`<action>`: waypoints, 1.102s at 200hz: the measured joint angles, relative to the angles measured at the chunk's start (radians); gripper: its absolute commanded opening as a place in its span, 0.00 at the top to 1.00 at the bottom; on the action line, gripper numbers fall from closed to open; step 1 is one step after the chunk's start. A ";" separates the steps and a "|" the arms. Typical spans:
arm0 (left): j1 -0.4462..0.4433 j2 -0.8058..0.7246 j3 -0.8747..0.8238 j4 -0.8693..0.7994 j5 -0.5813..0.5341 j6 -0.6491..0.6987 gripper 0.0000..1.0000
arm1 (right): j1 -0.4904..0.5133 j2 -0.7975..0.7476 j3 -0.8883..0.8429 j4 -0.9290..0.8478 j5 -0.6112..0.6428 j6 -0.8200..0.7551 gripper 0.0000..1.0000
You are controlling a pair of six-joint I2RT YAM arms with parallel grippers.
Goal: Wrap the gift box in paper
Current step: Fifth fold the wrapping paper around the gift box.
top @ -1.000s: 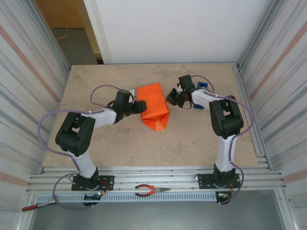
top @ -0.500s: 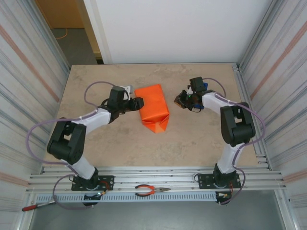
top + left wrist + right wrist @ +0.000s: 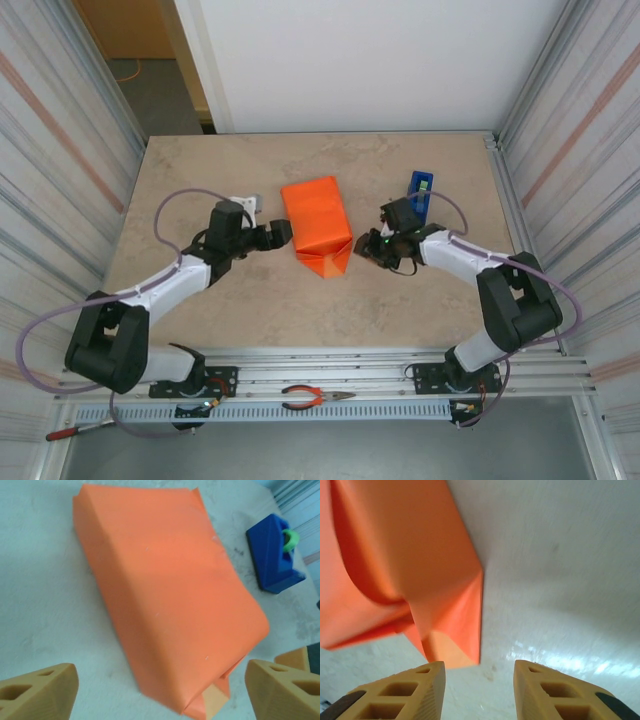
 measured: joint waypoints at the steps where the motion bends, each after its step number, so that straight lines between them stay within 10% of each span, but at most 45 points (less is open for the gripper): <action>1: 0.000 -0.003 -0.003 -0.001 -0.002 0.000 0.01 | 0.004 0.000 -0.001 0.000 0.002 0.002 0.59; 73: -0.002 -0.035 -0.060 -0.009 -0.043 -0.038 0.01 | 0.185 0.093 0.015 0.000 0.125 0.058 0.60; 220: -0.045 -0.020 -0.076 -0.005 -0.154 -0.062 0.01 | 0.200 0.182 0.082 0.001 0.163 0.067 0.72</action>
